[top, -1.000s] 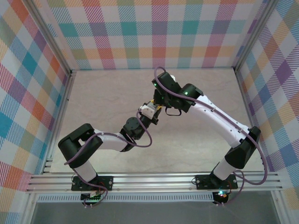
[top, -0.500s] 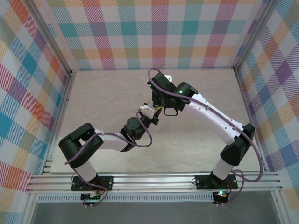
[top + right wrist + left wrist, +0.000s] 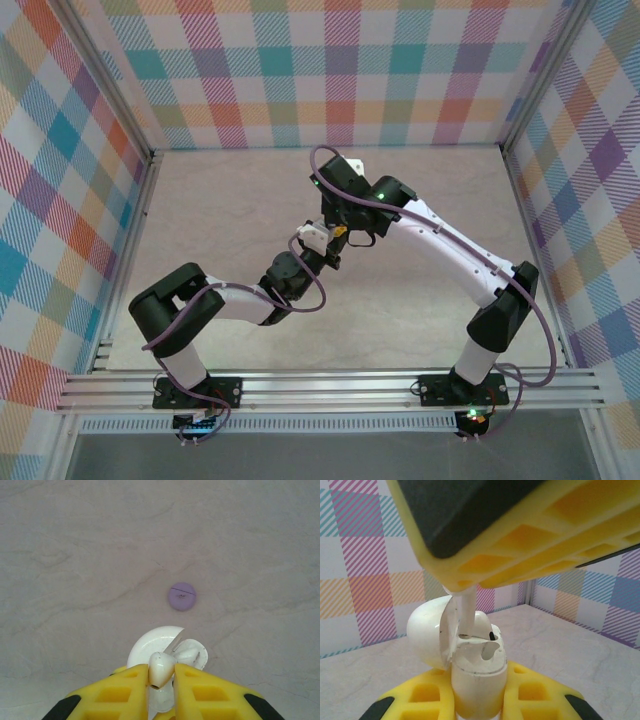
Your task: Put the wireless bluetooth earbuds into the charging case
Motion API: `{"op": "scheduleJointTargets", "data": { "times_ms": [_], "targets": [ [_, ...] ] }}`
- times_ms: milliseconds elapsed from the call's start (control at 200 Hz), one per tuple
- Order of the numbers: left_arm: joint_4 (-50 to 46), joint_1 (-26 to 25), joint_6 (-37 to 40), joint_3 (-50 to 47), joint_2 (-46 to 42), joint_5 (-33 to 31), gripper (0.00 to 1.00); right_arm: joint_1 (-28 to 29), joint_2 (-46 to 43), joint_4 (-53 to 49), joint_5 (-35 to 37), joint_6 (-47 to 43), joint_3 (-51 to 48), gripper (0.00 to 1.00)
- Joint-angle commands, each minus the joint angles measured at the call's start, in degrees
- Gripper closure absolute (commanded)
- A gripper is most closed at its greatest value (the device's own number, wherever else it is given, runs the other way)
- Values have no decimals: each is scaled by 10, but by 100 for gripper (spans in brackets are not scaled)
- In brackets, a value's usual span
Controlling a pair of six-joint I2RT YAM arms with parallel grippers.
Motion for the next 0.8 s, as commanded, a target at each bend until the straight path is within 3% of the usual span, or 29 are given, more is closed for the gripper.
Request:
{"op": "scheduleJointTargets", "data": {
  "times_ms": [0, 255, 795],
  "targets": [
    [65, 8, -25, 13, -15, -2, 100, 21, 12, -46, -50, -8, -19, 80],
    [69, 18, -42, 6, -9, 13, 100, 21, -4, -72, -28, -11, -4, 80],
    [69, 42, -33, 30, 16, 150, 100, -3, -24, -113, -19, -14, 31, 80]
  ]
}}
